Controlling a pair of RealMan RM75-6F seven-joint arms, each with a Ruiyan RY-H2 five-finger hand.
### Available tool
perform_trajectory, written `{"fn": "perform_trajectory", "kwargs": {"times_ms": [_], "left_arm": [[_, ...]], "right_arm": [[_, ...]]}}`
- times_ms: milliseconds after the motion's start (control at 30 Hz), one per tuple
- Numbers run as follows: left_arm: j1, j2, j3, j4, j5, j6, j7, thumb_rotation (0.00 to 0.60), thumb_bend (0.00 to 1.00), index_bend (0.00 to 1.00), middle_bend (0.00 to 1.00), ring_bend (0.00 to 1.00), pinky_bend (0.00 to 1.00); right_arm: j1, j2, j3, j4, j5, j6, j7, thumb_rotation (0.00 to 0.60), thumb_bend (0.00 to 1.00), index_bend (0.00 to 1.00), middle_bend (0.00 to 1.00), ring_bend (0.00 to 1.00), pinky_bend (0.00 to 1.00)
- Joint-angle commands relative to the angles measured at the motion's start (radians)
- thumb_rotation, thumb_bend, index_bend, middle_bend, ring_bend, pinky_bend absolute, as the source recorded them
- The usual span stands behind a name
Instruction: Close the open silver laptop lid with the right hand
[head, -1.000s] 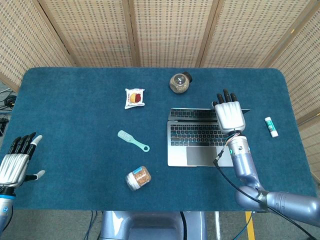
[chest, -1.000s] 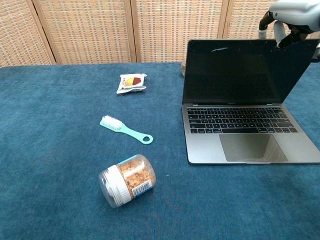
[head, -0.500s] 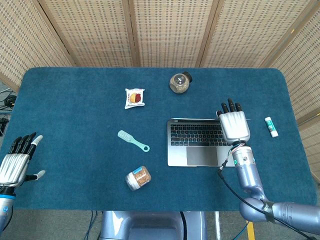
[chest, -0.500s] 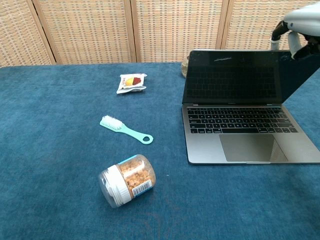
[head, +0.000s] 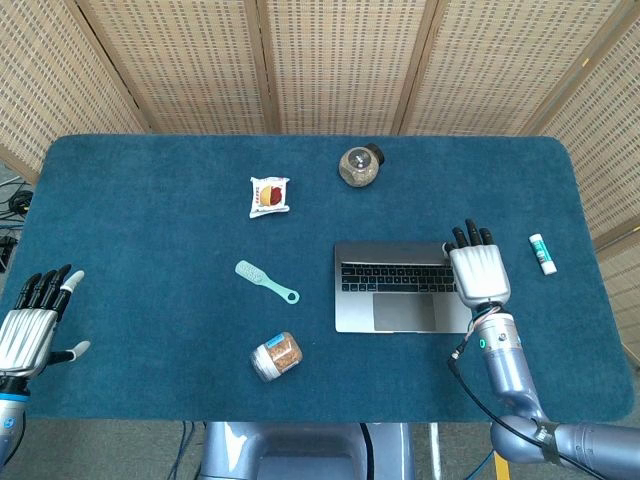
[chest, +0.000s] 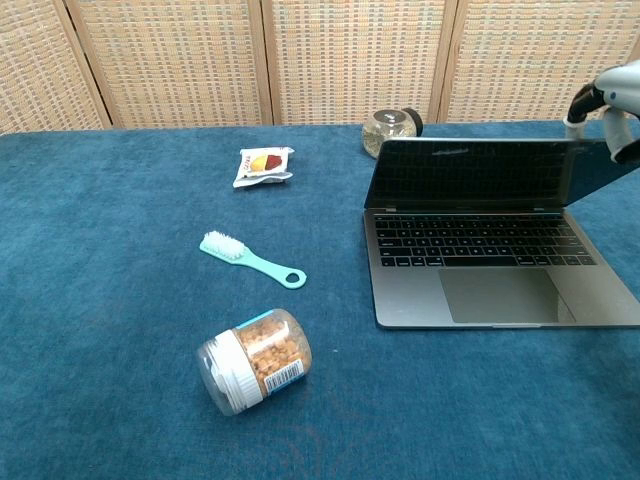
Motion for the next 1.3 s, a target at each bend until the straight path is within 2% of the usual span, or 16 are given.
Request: {"fn": "perform_trajectory", "kwargs": {"times_ms": [33,633,1300], "left_arm": [[0.002,0.001,0.000,-0.003,0.003,0.005,0.001,0.600,0.02,0.00,0.00,0.00,0.00],[0.009,0.006,0.005,-0.013,0.024,0.024,-0.001,0.600,0.02,0.00,0.00,0.00,0.00],[0.010,0.005,0.005,-0.017,0.026,0.024,0.008,0.600,0.02,0.00,0.00,0.00,0.00]], "right_arm": [[-0.014,-0.008,-0.011,0.010,-0.016,-0.002,0.014,0.600,1.00,0.39,0.20,0.07,0.15],[-0.123,-0.082,-0.063,0.158,-0.090,-0.077,0.176,0.600,1.00,0.39,0.20,0.07,0.15],[-0.184,-0.153,-0.071,0.295,-0.126,-0.170,0.260,0.600,1.00,0.39,0.20,0.07,0.15]]}}
